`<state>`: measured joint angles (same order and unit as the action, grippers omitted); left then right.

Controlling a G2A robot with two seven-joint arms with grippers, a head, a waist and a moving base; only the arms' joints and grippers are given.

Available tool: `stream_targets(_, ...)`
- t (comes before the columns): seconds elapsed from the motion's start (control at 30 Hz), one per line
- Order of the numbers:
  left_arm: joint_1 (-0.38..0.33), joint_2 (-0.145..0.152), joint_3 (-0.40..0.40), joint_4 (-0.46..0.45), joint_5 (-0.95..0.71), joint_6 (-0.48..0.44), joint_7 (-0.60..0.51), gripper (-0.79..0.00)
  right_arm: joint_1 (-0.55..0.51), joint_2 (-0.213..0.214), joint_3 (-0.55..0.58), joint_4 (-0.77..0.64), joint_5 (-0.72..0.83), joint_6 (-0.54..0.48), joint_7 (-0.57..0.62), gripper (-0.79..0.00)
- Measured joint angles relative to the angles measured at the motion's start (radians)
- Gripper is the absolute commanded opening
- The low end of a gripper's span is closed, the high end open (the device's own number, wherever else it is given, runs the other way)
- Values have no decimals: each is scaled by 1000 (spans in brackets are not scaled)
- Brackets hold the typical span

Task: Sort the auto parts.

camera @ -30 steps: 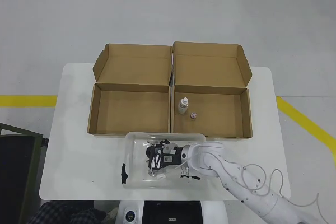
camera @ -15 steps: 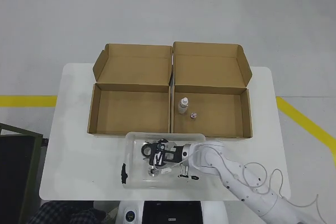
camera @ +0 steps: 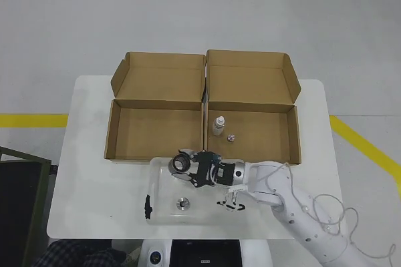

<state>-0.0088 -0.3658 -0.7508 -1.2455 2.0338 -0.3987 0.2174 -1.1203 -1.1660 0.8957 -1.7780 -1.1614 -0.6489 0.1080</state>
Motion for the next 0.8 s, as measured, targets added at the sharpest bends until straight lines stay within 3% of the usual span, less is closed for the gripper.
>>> stream_targets(0.8,0,0,0,0,0,0,0,0,-68,19,195,-95,185,-5,-85,-785)
